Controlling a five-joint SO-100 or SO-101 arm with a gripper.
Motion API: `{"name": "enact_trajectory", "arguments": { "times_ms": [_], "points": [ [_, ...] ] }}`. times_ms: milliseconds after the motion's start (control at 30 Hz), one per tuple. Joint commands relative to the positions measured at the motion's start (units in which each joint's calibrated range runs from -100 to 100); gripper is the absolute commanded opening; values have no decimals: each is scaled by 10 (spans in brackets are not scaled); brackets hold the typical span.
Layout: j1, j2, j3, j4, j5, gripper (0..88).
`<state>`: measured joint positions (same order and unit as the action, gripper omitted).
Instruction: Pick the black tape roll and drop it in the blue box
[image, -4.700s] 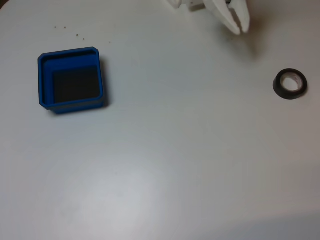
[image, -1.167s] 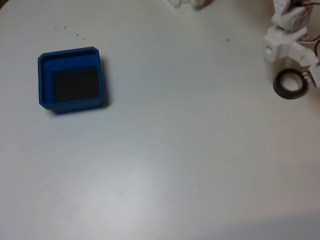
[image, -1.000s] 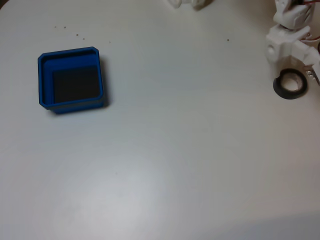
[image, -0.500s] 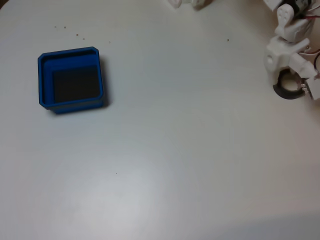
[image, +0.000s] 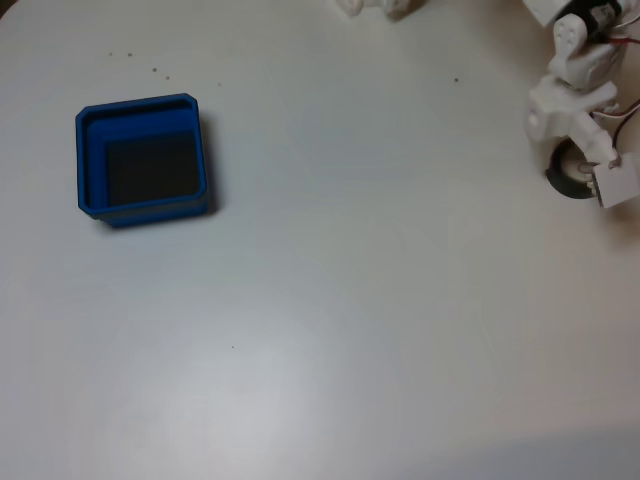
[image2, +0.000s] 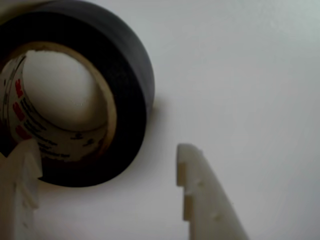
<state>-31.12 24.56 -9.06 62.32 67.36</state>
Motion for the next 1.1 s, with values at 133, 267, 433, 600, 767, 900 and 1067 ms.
{"name": "enact_trajectory", "arguments": {
  "times_ms": [133, 267, 433, 600, 767, 900, 1067],
  "points": [
    [3, -5, -38, -3, -8, 252],
    [4, -3, -35, -3, -9, 246],
    [5, 20, -35, -3, -49, 246],
    [3, 45, -36, -3, -69, 246],
    [4, 50, -36, -3, -70, 246],
    [4, 50, -35, -3, -70, 245],
    [2, 50, -36, -3, -68, 241]
  ]
}}
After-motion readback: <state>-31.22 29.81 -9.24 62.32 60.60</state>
